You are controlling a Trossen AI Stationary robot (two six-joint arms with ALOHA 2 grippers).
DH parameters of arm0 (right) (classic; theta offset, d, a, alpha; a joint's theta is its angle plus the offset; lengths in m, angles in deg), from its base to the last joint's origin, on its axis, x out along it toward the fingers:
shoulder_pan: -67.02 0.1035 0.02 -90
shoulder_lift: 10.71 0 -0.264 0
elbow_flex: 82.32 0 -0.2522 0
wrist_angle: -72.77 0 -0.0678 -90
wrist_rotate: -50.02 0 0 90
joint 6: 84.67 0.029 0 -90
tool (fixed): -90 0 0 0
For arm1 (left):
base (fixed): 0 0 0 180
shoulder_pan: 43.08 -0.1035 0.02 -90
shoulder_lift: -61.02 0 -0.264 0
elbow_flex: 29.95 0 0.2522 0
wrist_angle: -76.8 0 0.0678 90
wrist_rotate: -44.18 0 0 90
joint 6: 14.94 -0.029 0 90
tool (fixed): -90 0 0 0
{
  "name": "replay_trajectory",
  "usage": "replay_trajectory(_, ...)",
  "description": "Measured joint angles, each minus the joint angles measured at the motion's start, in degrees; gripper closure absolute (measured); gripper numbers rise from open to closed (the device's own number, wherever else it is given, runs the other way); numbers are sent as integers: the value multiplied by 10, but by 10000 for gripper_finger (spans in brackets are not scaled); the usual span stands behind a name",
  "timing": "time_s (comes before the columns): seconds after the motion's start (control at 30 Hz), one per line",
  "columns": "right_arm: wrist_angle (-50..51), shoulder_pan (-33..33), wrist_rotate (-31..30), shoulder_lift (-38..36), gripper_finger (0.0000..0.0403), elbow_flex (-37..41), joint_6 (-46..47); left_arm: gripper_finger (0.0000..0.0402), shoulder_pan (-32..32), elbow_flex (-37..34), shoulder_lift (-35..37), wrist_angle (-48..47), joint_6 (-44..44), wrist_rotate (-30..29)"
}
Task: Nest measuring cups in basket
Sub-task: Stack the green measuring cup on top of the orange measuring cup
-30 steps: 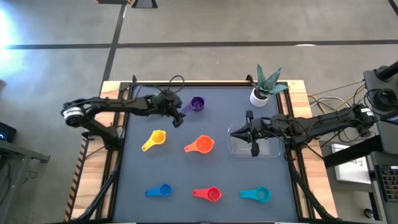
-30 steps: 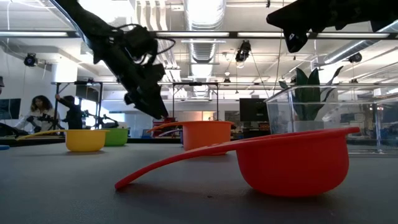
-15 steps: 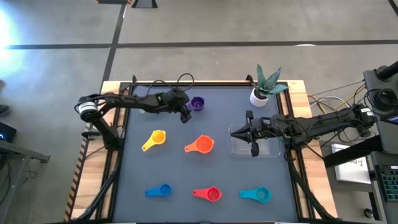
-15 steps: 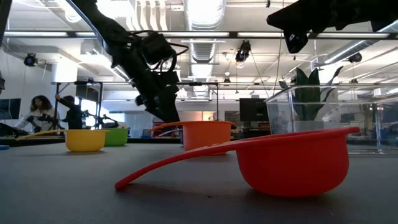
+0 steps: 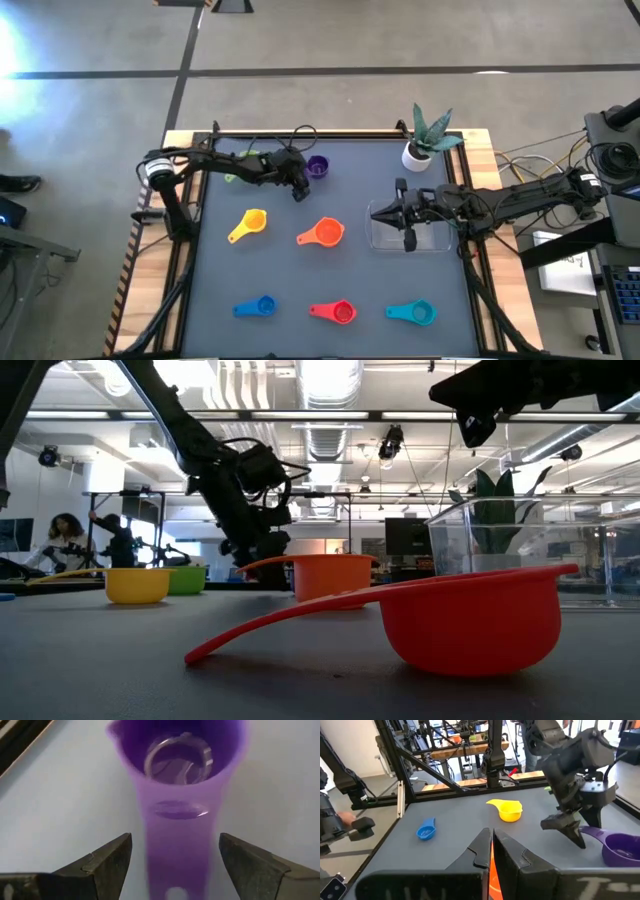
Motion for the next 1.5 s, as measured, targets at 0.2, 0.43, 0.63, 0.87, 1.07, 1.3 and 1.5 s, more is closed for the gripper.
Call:
replay_trajectory(0.2,0,0,0,0,394,0,-5,139,0,0,-6,1,-2,-11)
replay_trajectory(0.43,0,0,0,0,394,0,-5,199,0,0,-6,1,3,-11)
replay_trajectory(0.63,1,0,0,0,394,0,-5,219,0,0,-6,-10,0,21)
replay_trajectory(0.87,1,0,0,0,394,0,-5,182,0,0,-1,-36,-4,40)
replay_trajectory(1.07,3,0,0,0,394,0,-4,138,0,-1,41,-97,-12,37)
replay_trajectory(1.3,9,0,0,0,394,0,-5,123,0,-24,146,-159,-12,6)
replay_trajectory(1.5,12,0,0,0,394,0,-4,123,-1,-101,264,-163,-10,-33)
